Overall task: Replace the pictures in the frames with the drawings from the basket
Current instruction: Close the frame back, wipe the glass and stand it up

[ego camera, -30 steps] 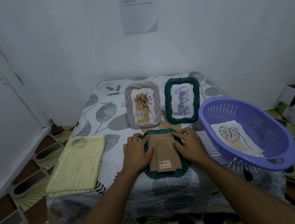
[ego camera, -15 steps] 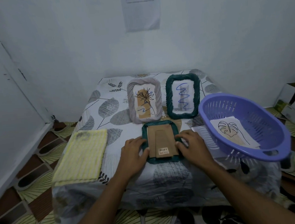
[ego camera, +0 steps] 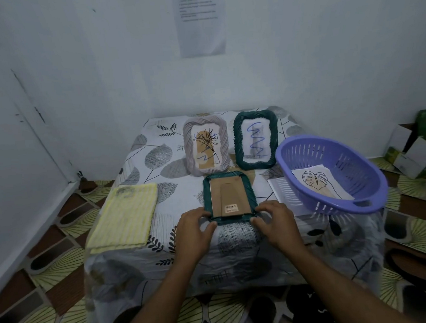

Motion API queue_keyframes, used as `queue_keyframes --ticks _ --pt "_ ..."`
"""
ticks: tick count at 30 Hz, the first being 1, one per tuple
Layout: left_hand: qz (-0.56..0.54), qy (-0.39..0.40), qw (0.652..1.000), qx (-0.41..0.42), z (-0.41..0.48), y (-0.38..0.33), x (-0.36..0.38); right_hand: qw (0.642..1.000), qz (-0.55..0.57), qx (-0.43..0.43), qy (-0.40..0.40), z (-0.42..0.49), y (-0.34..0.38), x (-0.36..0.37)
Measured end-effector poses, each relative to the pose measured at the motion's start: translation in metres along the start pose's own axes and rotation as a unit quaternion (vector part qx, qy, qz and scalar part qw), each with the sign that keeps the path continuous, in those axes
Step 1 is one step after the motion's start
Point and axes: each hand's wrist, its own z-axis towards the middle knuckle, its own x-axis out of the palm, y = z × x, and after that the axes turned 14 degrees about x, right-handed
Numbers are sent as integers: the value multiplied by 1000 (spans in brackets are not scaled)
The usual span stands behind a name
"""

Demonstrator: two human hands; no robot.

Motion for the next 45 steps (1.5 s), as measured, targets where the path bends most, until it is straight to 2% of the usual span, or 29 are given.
queue_keyframes --ticks 9,14,31,36,45 --pt "-26 -23 999 -15 1 -5 3 999 34 20 12 1 1 2" --pt "37 38 998 38 -1 -4 3 999 29 19 16 3 1 0" --pt "54 40 996 53 1 1 3 999 34 20 38 4 -1 -1" --pt "37 10 998 43 1 2 2 999 22 10 37 4 -1 -3" --pt "-11 13 1000 -4 3 -1 3 999 14 5 49 6 -1 -4"
